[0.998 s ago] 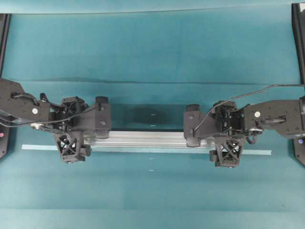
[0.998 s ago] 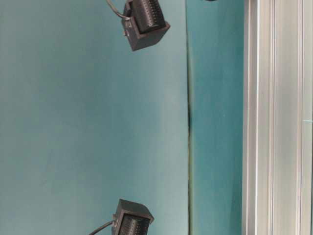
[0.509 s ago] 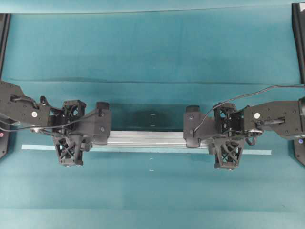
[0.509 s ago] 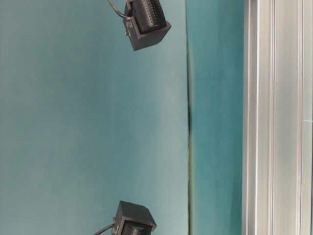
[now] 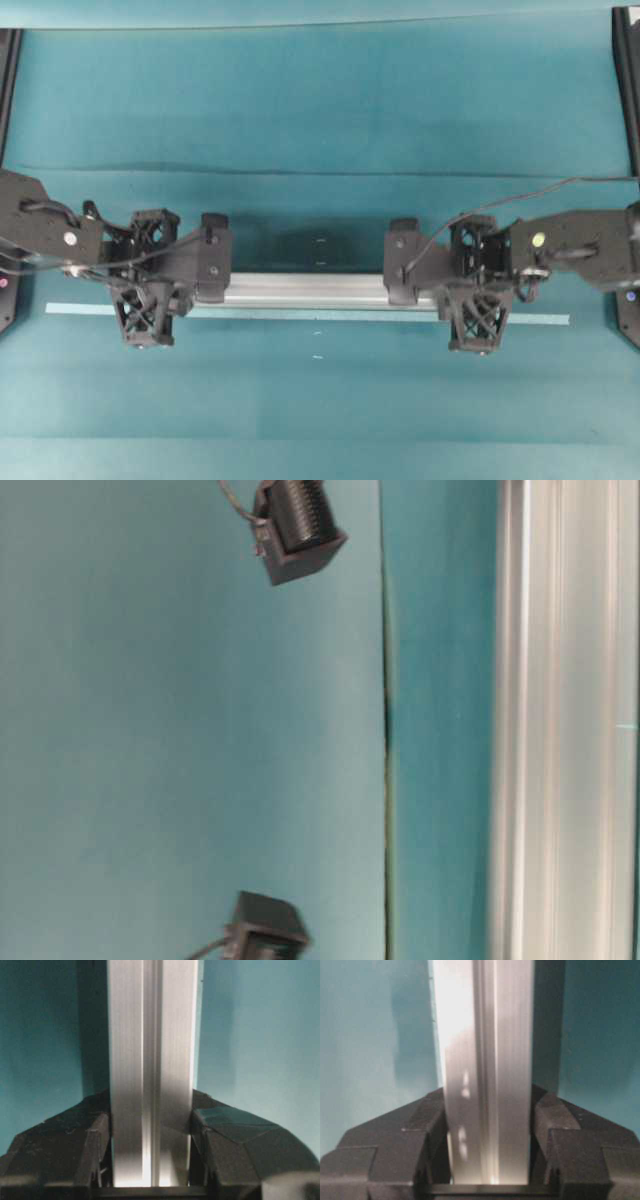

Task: Lift the metal rail with both hands.
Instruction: 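Close both grippers around the rail ends, then lift the rail upward with both grippers together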

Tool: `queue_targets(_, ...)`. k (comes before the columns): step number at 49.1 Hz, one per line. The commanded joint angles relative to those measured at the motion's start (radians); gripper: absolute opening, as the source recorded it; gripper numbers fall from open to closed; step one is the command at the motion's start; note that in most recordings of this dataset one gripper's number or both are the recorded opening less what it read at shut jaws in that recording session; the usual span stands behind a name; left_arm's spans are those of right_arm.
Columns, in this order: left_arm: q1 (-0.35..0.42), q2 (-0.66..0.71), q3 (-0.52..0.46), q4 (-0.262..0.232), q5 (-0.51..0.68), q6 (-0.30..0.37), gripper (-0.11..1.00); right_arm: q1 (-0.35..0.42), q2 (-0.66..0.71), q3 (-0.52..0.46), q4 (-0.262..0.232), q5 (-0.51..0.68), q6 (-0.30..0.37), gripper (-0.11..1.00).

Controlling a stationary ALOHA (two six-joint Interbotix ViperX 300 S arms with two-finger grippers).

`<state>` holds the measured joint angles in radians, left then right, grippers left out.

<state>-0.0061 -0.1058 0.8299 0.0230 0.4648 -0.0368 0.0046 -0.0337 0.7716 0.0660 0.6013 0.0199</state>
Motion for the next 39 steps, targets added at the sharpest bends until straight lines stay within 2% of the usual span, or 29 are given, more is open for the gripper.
queue_targets(1,0.002,-0.072,-0.051,0.003,0.061,-0.002,0.29,-0.003,-0.06,-0.043,0.003,0.06,0.018,0.38)
queue_targets(12,0.005,-0.227,-0.179,0.003,0.308,-0.002,0.29,-0.008,-0.19,-0.158,0.003,0.296,0.04,0.38)
queue_targets(19,0.006,-0.284,-0.258,0.003,0.419,-0.003,0.29,-0.009,-0.227,-0.249,0.003,0.446,0.051,0.38)
queue_targets(30,-0.003,-0.313,-0.397,0.003,0.569,-0.005,0.29,-0.014,-0.232,-0.425,0.003,0.687,0.091,0.38)
queue_targets(39,-0.002,-0.301,-0.505,0.003,0.687,-0.014,0.29,-0.018,-0.232,-0.555,0.003,0.801,0.13,0.38)
